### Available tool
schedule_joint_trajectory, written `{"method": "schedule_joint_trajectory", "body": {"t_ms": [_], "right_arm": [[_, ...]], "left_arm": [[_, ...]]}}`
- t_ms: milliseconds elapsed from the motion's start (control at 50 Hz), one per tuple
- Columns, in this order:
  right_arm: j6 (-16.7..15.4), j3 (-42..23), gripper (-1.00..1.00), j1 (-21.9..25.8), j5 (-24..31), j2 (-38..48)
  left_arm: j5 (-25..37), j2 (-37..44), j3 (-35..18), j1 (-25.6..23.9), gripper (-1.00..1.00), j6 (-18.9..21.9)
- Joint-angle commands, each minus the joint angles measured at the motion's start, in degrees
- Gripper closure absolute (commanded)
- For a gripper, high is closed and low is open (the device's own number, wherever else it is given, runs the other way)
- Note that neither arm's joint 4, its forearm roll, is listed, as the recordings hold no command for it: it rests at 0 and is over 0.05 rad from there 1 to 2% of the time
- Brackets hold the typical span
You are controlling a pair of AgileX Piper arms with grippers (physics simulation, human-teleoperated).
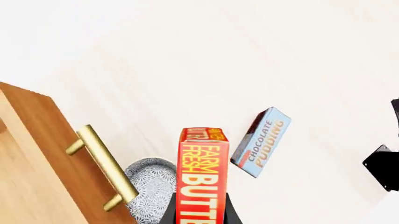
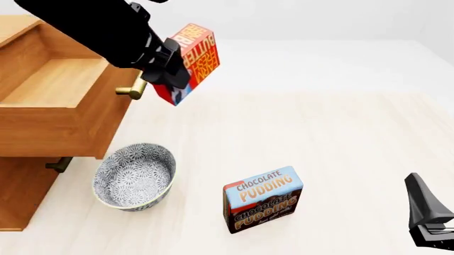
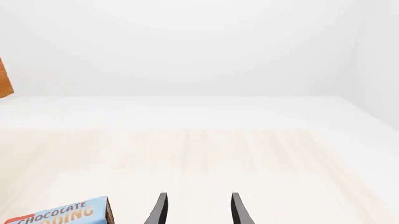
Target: Put the butter at the back in the top drawer of the cabinet and close it.
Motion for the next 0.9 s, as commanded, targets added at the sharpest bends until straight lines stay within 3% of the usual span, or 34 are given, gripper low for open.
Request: {"method": "schedule_joint_trajectory", "body": {"t_ms": [20, 900], "right_arm": [[0.0, 0.0, -1.0, 0.0, 0.0, 0.0], [0.0, 0.0, -1.0, 0.0, 0.0, 0.0]], "left_arm": [[0.0, -3.9, 1.5, 4.1, 1.0, 1.19], [0.0, -9.19, 4.12, 13.45, 1.0, 1.51]]}}
